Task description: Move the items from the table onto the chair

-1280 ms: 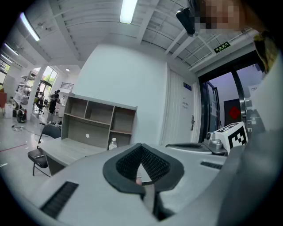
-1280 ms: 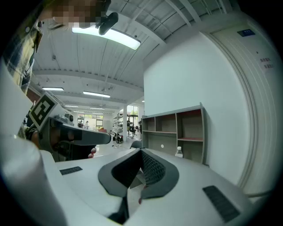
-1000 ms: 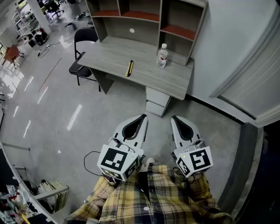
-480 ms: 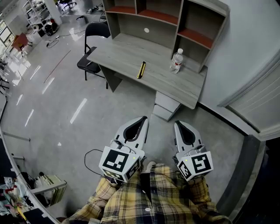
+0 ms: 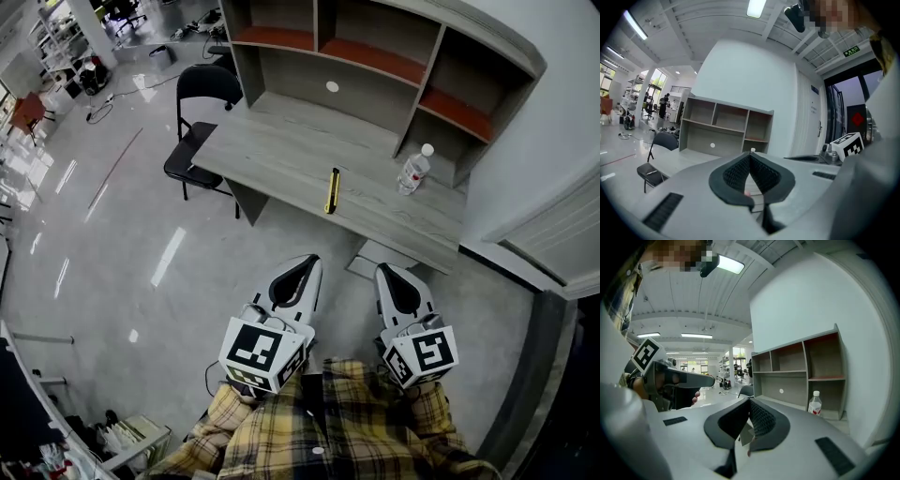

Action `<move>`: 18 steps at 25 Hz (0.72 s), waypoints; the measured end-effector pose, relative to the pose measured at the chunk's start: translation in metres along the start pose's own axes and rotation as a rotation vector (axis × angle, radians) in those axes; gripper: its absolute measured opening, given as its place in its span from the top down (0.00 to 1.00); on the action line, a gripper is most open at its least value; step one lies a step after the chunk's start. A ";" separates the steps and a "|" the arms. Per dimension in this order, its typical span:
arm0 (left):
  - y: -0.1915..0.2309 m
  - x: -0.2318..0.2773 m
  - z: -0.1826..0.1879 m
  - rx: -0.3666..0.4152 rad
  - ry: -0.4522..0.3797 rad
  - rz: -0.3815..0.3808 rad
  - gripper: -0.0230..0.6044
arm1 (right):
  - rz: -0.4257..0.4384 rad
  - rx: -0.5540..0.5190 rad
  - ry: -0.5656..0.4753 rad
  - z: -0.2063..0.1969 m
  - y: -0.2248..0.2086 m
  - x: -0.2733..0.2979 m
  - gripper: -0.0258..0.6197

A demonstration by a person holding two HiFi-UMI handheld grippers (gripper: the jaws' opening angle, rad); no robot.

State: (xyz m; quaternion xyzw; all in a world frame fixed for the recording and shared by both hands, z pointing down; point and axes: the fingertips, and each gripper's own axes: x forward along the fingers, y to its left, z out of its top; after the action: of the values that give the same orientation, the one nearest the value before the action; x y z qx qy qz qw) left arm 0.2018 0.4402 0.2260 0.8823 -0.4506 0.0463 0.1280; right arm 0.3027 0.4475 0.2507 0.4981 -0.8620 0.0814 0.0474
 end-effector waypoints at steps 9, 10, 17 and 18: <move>0.099 0.048 0.007 0.061 0.107 -0.136 0.96 | -0.190 0.064 0.040 -0.001 -0.010 0.091 0.93; 0.105 0.053 0.005 0.054 0.117 -0.149 0.96 | -0.207 0.066 0.054 -0.003 -0.012 0.094 0.93; 0.139 0.112 0.001 0.040 0.152 -0.189 0.96 | -0.284 0.084 0.103 -0.015 -0.056 0.135 0.93; 0.143 0.123 0.003 0.044 0.154 -0.193 0.96 | -0.289 0.084 0.102 -0.014 -0.064 0.142 0.93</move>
State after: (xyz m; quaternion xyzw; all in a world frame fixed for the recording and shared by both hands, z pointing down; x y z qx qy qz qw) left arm 0.1590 0.2630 0.2734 0.9180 -0.3512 0.1113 0.1466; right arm 0.2873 0.2974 0.2939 0.6137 -0.7736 0.1350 0.0815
